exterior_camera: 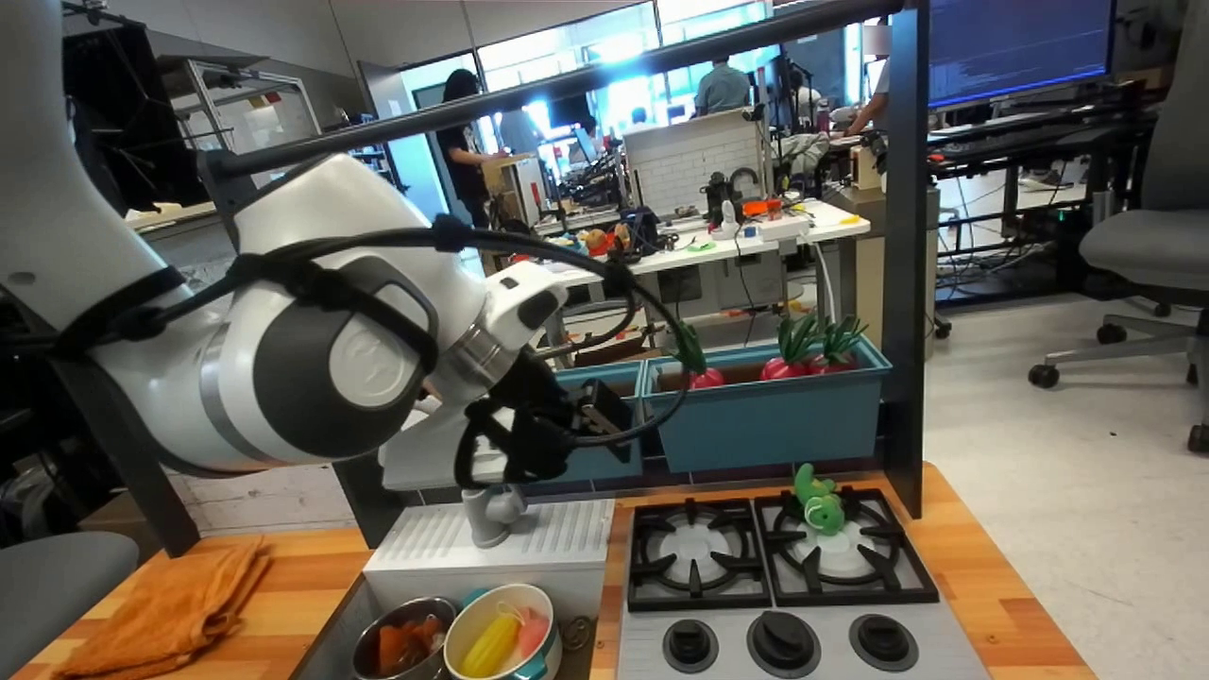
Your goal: Pick the objects on the counter and the stove and put them in the pots in the sink, then wipe the counter with the cloth
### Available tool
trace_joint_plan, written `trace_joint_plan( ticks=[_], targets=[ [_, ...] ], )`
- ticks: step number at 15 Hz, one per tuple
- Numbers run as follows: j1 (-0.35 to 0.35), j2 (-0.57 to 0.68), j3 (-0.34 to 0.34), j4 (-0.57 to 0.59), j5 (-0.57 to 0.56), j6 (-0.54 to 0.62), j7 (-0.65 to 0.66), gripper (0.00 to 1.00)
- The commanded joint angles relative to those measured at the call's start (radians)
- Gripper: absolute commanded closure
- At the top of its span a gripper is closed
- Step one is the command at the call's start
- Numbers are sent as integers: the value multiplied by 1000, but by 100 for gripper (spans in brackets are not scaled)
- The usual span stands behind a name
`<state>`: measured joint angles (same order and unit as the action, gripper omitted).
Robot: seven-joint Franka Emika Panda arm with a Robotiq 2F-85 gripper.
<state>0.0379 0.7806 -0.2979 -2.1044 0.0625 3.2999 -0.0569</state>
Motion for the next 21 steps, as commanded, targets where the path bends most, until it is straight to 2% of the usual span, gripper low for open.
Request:
trace_joint_plan(
  ticks=[1, 4, 5, 6, 7, 9, 10, 11, 14, 17, 19, 21],
  targets=[
    [-36, 58, -98, 78, 44, -28, 69, 0],
    [-79, 180, -142, 208, 98, 19, 149, 0],
    [-79, 192, -129, 220, 132, 18, 190, 0],
    [-94, 114, -125, 140, 71, -4, 122, 0],
    [-98, 143, -126, 169, 89, -3, 144, 0],
    [-92, 179, -124, 202, 106, -2, 171, 0],
    [-71, 200, -136, 202, 114, 42, 182, 0],
    [-45, 227, -162, 222, 125, 28, 191, 0],
    [-17, 299, -209, 305, 157, -31, 227, 0],
    [15, 407, -284, 424, 198, -127, 298, 0],
    [18, 480, -320, 521, 200, -214, 360, 0],
    [-4, 544, -329, 637, 176, -317, 423, 0]
  ],
)
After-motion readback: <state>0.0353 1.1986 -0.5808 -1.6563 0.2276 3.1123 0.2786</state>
